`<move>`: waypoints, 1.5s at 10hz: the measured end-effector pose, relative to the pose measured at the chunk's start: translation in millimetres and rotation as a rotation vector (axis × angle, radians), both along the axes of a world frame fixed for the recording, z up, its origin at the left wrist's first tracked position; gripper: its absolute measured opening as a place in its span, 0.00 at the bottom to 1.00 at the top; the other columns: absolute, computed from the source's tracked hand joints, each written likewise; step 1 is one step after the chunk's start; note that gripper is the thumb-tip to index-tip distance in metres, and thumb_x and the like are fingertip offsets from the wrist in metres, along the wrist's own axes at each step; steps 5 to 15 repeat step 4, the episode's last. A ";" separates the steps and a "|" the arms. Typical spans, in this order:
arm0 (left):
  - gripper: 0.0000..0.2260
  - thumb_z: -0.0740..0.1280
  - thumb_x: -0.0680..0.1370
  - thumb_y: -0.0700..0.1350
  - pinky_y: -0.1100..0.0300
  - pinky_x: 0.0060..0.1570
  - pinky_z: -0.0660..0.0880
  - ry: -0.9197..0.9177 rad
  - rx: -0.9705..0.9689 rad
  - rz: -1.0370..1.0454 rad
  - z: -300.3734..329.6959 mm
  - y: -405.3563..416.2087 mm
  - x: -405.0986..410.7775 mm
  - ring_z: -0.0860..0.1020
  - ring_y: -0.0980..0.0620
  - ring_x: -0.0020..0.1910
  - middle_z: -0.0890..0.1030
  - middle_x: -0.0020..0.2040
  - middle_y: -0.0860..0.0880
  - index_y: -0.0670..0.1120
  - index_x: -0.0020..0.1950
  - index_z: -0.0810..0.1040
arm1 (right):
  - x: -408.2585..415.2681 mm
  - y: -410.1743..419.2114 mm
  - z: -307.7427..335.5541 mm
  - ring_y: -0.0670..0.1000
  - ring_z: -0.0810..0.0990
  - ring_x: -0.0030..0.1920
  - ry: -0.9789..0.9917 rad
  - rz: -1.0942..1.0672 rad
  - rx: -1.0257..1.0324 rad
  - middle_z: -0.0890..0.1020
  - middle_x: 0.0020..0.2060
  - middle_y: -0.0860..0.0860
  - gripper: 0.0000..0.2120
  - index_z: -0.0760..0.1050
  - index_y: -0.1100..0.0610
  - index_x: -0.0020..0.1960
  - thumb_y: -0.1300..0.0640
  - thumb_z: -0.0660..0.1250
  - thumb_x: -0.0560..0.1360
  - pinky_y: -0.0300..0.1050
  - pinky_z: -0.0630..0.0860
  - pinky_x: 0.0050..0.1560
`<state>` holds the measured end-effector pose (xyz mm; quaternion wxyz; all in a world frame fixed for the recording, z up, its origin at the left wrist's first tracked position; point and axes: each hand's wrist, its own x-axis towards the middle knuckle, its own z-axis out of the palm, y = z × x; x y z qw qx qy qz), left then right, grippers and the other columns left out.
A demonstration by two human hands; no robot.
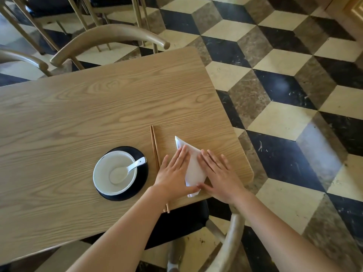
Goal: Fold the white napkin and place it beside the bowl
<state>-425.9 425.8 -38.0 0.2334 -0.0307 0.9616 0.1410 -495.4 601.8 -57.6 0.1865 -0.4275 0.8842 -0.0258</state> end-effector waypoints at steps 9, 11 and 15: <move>0.50 0.59 0.70 0.70 0.48 0.73 0.38 -0.045 -0.005 -0.021 6.5 -0.2 -4.2 0.30 0.55 0.72 0.30 0.75 0.50 0.45 0.74 0.32 | 3.4 -7.3 8.6 0.48 0.32 0.72 -0.052 -0.055 0.062 0.33 0.73 0.47 0.42 0.31 0.53 0.74 0.30 0.36 0.69 0.57 0.38 0.73; 0.50 0.59 0.70 0.70 0.48 0.73 0.38 -0.045 -0.005 -0.021 6.5 -0.2 -4.2 0.30 0.55 0.72 0.30 0.75 0.50 0.45 0.74 0.32 | 3.4 -7.3 8.6 0.48 0.32 0.72 -0.052 -0.055 0.062 0.33 0.73 0.47 0.42 0.31 0.53 0.74 0.30 0.36 0.69 0.57 0.38 0.73; 0.50 0.59 0.70 0.70 0.48 0.73 0.38 -0.045 -0.005 -0.021 6.5 -0.2 -4.2 0.30 0.55 0.72 0.30 0.75 0.50 0.45 0.74 0.32 | 3.4 -7.3 8.6 0.48 0.32 0.72 -0.052 -0.055 0.062 0.33 0.73 0.47 0.42 0.31 0.53 0.74 0.30 0.36 0.69 0.57 0.38 0.73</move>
